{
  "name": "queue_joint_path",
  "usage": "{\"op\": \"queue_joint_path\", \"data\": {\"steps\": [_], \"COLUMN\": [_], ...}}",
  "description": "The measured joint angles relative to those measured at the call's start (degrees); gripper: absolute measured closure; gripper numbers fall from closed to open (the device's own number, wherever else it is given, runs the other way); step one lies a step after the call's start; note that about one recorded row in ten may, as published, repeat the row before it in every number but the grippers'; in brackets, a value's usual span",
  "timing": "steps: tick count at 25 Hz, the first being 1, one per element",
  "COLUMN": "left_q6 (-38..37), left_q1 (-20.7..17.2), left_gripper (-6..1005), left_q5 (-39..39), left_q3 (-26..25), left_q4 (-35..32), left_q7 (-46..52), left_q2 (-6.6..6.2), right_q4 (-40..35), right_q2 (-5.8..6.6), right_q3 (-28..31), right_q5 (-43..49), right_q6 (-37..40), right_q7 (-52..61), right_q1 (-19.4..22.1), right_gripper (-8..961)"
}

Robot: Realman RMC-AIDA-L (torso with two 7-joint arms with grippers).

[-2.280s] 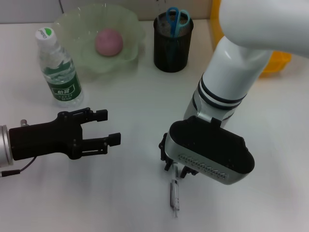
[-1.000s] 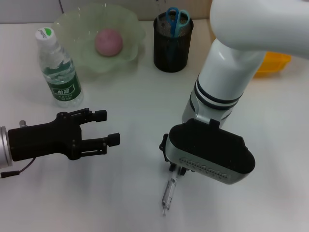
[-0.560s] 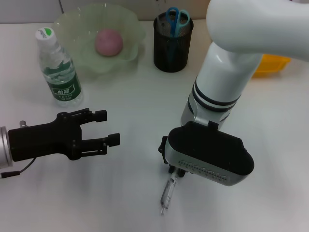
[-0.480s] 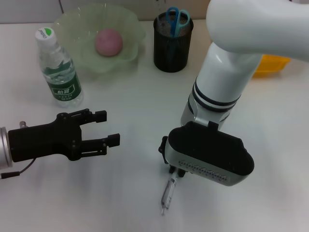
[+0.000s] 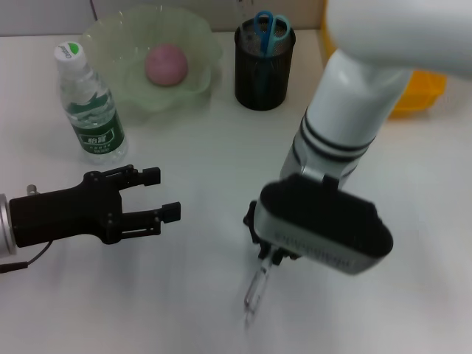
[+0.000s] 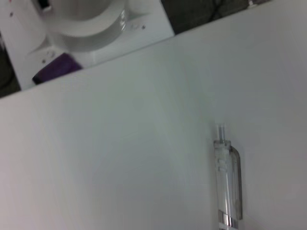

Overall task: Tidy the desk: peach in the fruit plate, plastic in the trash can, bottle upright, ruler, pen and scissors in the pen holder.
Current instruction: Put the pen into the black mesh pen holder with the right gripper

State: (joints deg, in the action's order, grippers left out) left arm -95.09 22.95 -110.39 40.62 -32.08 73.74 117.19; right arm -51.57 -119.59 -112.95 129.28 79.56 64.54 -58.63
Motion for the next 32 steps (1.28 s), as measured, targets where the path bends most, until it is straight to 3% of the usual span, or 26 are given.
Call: {"op": "queue_joint_path", "data": {"steps": [1, 8, 10, 11, 12, 15, 16, 19, 20, 21, 26, 32], "left_q6": [0.00, -0.01, -0.12, -0.22, -0.22, -0.36, -0.39, -0.39, -0.40, -0.39, -0.19, -0.65], "left_q1": [0.02, 0.27, 0.25, 0.25, 0.25, 0.36, 0.40, 0.52, 0.61, 0.70, 0.96, 1.20], "left_gripper": [170, 170, 170, 170, 170, 170, 170, 170, 170, 170, 170, 170], "left_q5": [0.00, 0.00, 0.00, 0.00, 0.00, 0.00, 0.00, 0.00, 0.00, 0.00, 0.00, 0.23], "left_q3": [-0.01, -1.53, -2.79, -3.33, -3.33, -3.60, -3.66, -3.75, -3.81, -3.85, -4.54, -6.16], "left_q4": [0.00, -0.20, -0.44, -0.43, -0.43, -0.36, -0.42, -0.45, -0.45, -0.45, -0.31, -0.02], "left_q7": [0.00, 0.12, 0.03, 0.02, 0.02, 0.01, 0.00, 0.00, 0.00, 0.00, -0.64, -2.51], "left_q2": [-0.03, -0.51, -0.70, -0.94, -0.94, -1.22, -1.25, -1.28, -1.32, -1.36, -1.33, -0.49], "right_q4": [-1.52, -6.11, -7.09, -8.17, -8.17, -9.59, -10.19, -10.26, -9.92, -9.92, -9.26, -9.15], "right_q2": [0.08, 0.26, 0.32, 0.34, 0.34, 0.39, 0.40, 0.41, 0.41, 0.41, 0.79, 1.11], "right_q3": [4.42, 17.55, 22.70, 28.13, 28.13, 35.39, 40.46, 45.28, 49.79, 49.79, 63.51, 67.64], "right_q5": [2.19, 6.25, 6.50, 6.77, 6.77, 6.87, 6.80, 6.57, 6.21, 6.21, -0.79, -10.43], "right_q6": [2.22, 8.45, 10.29, 11.44, 11.44, 11.86, 11.91, 12.18, 12.59, 12.59, 13.32, 11.07], "right_q7": [0.53, 2.62, 2.87, 2.88, 2.88, 2.95, 3.08, 3.23, 3.36, 3.36, 3.58, 6.16], "right_q1": [0.93, 3.90, 4.84, 6.10, 6.10, 8.21, 9.69, 10.76, 11.53, 11.53, 15.02, 18.48], "right_gripper": [828, 828, 828, 828, 828, 828, 828, 828, 828, 828, 828, 828]}}
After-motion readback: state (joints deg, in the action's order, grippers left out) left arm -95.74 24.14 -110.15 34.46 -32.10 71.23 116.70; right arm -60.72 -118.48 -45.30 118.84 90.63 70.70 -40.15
